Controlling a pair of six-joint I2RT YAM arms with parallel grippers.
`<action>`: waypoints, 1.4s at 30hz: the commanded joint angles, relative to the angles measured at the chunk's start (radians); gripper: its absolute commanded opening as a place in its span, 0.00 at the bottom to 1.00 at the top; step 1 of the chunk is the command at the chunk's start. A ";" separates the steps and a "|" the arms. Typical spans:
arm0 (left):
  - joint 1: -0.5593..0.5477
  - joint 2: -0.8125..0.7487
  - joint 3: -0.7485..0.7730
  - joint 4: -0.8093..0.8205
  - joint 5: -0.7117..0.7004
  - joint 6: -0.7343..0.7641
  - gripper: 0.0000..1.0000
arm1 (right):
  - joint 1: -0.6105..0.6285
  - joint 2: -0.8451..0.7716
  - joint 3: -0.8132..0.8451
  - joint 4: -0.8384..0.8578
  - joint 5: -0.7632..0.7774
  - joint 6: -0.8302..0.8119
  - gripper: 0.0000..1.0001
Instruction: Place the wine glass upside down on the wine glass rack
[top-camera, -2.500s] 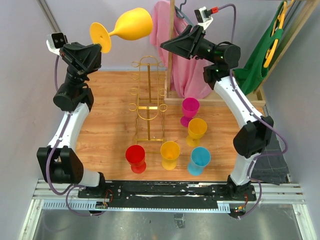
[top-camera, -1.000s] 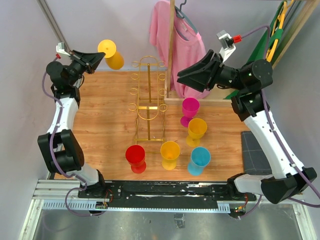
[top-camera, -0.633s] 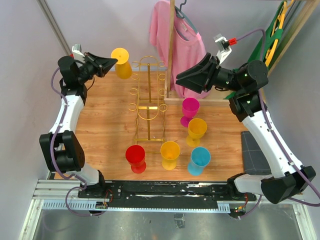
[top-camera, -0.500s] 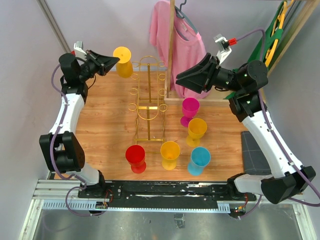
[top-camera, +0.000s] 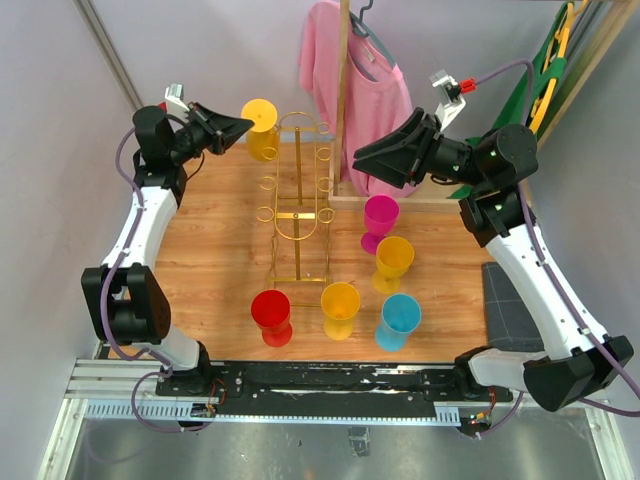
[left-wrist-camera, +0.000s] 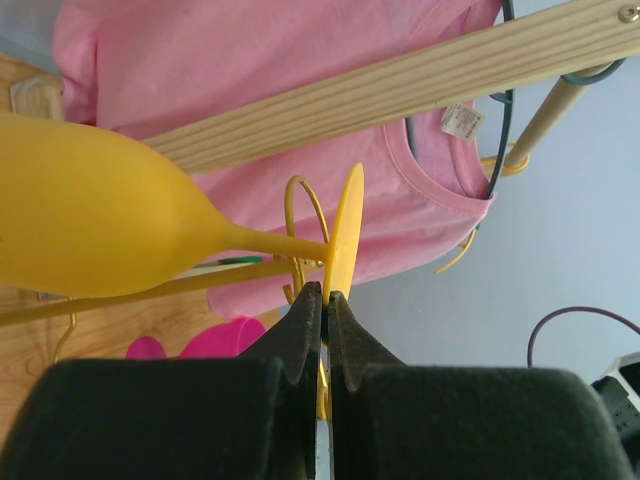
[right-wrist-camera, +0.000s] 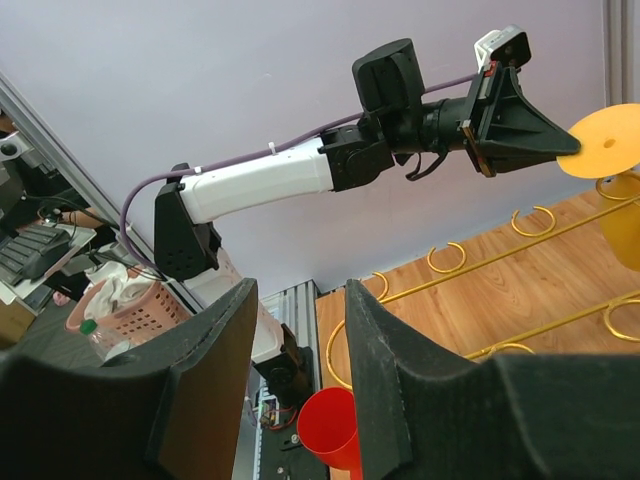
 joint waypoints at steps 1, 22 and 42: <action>-0.020 -0.020 -0.006 0.003 0.010 0.006 0.00 | -0.009 -0.023 -0.013 0.013 0.012 -0.002 0.42; -0.076 -0.048 -0.013 -0.049 0.005 0.045 0.00 | -0.009 -0.022 -0.036 0.031 0.020 0.013 0.42; -0.093 -0.033 -0.015 -0.089 0.010 0.064 0.23 | -0.009 -0.053 -0.051 -0.113 0.053 -0.073 0.46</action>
